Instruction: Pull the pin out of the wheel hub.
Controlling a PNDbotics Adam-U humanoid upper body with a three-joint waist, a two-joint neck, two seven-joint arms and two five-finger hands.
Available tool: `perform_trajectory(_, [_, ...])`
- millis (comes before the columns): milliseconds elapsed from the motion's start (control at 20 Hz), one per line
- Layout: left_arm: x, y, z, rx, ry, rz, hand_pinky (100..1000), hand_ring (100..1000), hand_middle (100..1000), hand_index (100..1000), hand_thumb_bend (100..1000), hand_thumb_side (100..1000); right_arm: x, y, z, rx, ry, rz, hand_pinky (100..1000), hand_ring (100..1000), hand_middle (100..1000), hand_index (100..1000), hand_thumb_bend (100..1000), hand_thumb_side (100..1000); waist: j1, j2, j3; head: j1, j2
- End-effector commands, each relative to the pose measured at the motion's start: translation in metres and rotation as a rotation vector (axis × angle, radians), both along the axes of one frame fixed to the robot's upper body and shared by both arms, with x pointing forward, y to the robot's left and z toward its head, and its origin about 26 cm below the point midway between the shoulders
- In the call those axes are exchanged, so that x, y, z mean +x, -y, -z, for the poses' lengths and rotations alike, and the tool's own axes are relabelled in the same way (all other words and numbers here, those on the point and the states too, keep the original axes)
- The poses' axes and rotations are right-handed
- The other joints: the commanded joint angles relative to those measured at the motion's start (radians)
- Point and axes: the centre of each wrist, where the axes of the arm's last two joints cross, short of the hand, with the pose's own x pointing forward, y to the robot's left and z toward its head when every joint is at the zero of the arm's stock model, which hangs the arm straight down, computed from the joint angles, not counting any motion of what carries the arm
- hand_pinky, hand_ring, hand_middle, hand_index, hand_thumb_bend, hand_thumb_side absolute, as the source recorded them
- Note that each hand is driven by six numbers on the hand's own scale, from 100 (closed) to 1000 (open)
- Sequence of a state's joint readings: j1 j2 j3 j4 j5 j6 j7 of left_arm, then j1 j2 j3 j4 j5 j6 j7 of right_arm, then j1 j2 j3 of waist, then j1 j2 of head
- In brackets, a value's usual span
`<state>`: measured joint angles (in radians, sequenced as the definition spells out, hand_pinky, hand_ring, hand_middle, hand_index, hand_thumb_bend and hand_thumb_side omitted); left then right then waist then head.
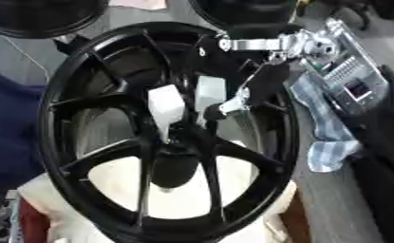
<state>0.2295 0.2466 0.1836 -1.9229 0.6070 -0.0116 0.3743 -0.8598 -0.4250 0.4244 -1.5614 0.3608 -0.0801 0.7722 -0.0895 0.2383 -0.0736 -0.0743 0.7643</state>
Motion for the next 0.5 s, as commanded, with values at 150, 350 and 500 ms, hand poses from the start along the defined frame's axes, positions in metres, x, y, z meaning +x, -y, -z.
perform_trajectory(150, [0.001, -0.001, -0.004, 0.016, 0.008, 0.000, 792, 573, 455, 676, 126, 944, 0.007, 0.006, -0.001, 0.001, 0.047, 0.050, 896, 861, 755, 858, 505, 492, 0.005, -0.008, 0.004, -0.017, 0.006])
perform_trajectory(350, [0.002, 0.000, -0.003, 0.014, 0.008, 0.002, 792, 572, 456, 676, 126, 944, 0.012, 0.009, 0.004, 0.002, 0.061, 0.077, 897, 862, 750, 858, 506, 491, 0.006, -0.006, 0.007, -0.026, 0.002])
perform_trajectory(500, [0.002, 0.000, -0.003, 0.014, 0.006, 0.004, 792, 572, 456, 675, 126, 946, 0.016, 0.010, 0.009, 0.003, 0.067, 0.098, 897, 863, 749, 859, 507, 490, 0.006, -0.004, 0.008, -0.032, -0.001])
